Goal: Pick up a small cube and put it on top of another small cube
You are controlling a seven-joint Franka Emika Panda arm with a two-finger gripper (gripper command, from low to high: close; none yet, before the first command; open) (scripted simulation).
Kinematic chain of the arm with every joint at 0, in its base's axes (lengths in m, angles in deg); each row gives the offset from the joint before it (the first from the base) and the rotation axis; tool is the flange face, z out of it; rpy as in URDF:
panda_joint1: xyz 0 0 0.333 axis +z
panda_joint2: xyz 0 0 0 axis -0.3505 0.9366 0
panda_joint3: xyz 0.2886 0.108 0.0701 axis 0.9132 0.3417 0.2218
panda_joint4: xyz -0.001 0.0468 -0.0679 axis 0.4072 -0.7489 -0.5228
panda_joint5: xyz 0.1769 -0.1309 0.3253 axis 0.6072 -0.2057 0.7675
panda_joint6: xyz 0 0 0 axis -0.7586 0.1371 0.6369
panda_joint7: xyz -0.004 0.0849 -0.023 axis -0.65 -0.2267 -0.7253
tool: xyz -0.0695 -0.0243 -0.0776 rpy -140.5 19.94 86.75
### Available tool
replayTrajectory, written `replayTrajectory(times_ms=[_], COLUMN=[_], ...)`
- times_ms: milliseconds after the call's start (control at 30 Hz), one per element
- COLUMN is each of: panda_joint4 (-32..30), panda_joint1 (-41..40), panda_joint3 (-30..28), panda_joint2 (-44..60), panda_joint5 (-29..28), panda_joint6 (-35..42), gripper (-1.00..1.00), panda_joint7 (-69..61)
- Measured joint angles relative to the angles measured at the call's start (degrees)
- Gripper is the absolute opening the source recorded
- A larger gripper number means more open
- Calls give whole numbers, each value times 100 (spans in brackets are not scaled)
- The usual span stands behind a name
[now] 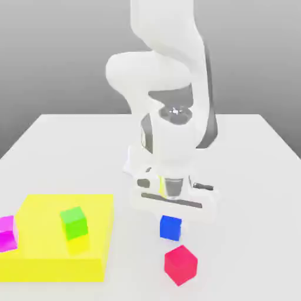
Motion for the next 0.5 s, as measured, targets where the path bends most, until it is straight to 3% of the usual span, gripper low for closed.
replayTrajectory(times_ms=[500], panda_joint4=[-229], panda_joint1=[-98], panda_joint3=[310], panda_joint2=[-1005], panda_joint5=[533], panda_joint6=[841], gripper=[-100], panda_joint7=[-314])
